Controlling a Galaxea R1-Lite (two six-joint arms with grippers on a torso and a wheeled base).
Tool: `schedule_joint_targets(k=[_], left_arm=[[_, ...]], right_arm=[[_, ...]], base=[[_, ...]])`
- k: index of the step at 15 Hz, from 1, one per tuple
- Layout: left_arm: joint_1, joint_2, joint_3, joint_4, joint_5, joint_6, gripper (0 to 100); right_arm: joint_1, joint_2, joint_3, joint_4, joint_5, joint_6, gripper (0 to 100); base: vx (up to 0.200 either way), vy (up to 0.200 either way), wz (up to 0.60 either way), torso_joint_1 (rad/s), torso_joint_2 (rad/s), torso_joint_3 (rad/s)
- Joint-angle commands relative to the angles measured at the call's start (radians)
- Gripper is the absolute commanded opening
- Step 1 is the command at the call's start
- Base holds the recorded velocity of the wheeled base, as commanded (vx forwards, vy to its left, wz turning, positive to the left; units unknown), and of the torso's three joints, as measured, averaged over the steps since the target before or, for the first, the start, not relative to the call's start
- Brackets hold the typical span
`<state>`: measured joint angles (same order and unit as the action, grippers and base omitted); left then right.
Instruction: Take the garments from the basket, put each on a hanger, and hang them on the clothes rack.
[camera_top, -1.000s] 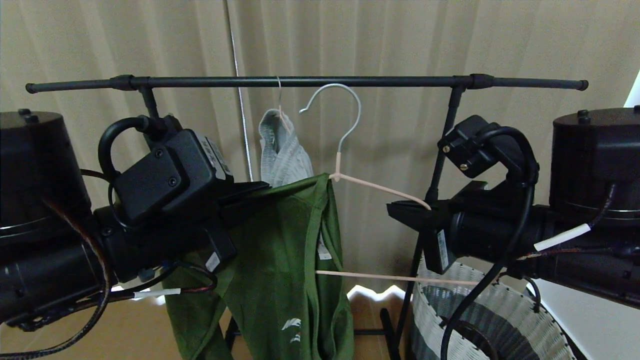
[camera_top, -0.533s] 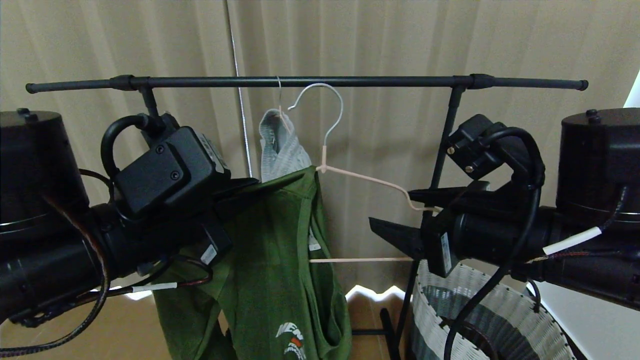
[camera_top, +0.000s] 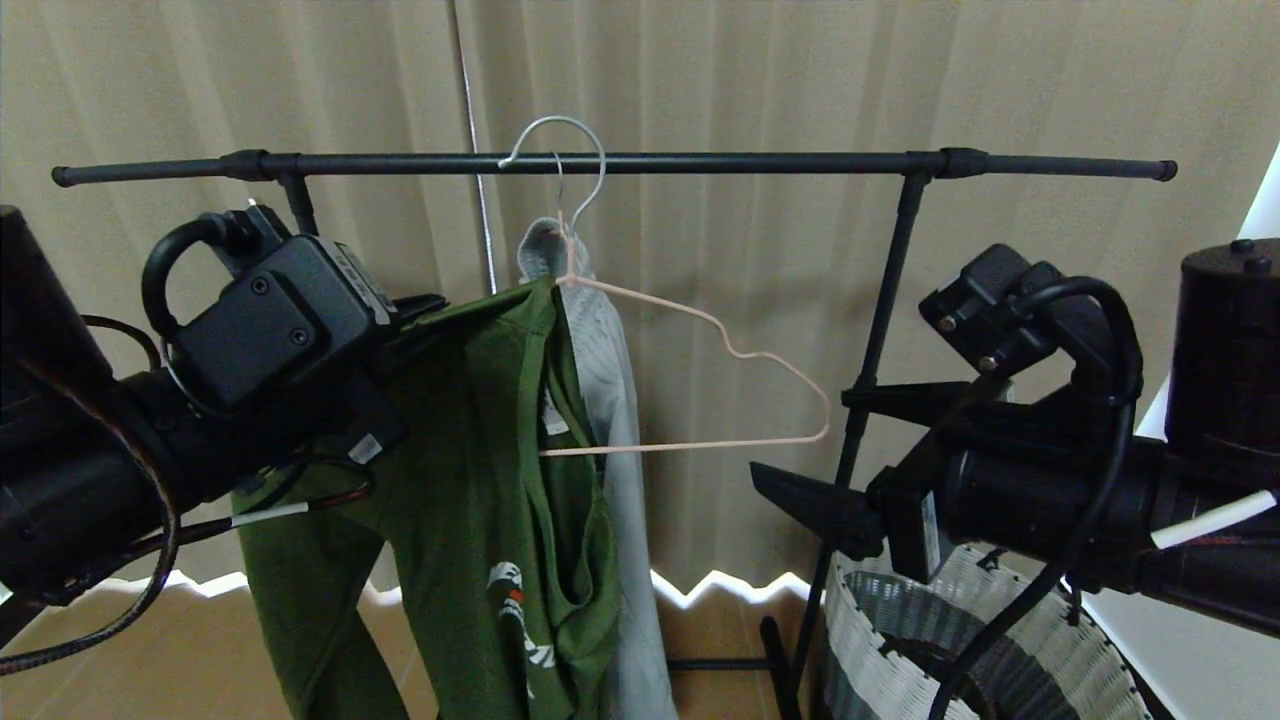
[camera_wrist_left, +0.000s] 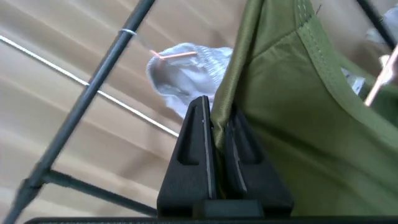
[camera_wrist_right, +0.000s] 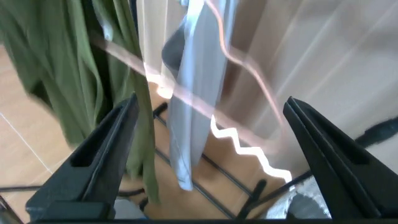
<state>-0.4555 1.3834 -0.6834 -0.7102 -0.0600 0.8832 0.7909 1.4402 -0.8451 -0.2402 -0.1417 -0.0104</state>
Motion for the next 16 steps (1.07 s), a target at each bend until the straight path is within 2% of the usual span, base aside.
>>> schedule_joint_targets(k=[1,3,6,9,14,16], left_arm=[[0.001,0.003,0.004,-0.011,-0.001,-0.003,0],[-0.011,0.011,-0.001,-0.034,0.000,-0.024,0],[-0.112,0.034,-0.022,-0.069,0.019,-0.205,0],[-0.135,0.052,-0.073,-0.071,0.032,-0.276,0],[-0.149,0.048,-0.079,-0.071,0.031,-0.302,0],[-0.184,0.046,-0.082,-0.071,0.031,-0.302,0]], right_arm=[[0.004,0.002,0.035,-0.001,0.002,0.001,100],[0.045,0.020,0.035,-0.002,0.002,0.006,100],[0.074,0.081,0.034,-0.047,0.002,0.007,100],[0.074,0.146,0.023,-0.156,-0.006,0.003,100],[0.074,0.161,0.015,-0.168,-0.006,0.003,100],[0.074,0.177,0.004,-0.168,-0.006,0.003,100]], base=[[0.000,0.000,0.00,0.000,0.00,0.000],[0.000,0.000,0.00,0.000,0.00,0.000],[0.000,0.000,0.00,0.000,0.00,0.000],[0.000,0.000,0.00,0.000,0.00,0.000],[0.000,0.000,0.00,0.000,0.00,0.000],[0.000,0.000,0.00,0.000,0.00,0.000]])
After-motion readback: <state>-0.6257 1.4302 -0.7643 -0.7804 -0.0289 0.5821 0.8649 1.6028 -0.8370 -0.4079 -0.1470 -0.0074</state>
